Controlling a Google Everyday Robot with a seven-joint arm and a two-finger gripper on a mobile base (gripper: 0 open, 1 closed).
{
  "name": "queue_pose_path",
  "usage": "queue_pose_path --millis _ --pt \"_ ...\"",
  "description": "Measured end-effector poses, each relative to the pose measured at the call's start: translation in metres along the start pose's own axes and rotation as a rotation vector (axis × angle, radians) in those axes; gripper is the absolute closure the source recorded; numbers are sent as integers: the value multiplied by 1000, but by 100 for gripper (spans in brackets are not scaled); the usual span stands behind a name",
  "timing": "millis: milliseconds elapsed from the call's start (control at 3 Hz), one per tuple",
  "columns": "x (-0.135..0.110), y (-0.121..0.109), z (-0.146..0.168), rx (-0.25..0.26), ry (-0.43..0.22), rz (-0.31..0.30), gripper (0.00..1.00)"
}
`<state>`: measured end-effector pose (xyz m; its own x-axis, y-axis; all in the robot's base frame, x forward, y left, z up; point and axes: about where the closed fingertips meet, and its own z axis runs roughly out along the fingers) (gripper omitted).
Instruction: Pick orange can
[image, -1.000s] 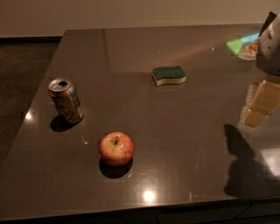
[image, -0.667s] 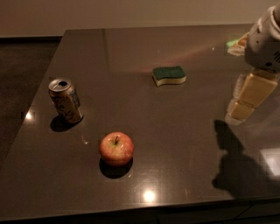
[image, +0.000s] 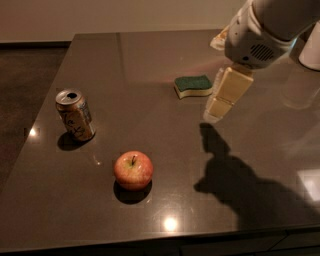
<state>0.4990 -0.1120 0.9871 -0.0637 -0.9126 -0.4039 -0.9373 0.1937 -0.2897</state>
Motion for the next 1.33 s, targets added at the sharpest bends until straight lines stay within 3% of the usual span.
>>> queue_pose_path --millis 667,1333 --pt "-75 -8 70 -39 -116 3 0" --pt "-143 10 132 -109 -209 21 0"
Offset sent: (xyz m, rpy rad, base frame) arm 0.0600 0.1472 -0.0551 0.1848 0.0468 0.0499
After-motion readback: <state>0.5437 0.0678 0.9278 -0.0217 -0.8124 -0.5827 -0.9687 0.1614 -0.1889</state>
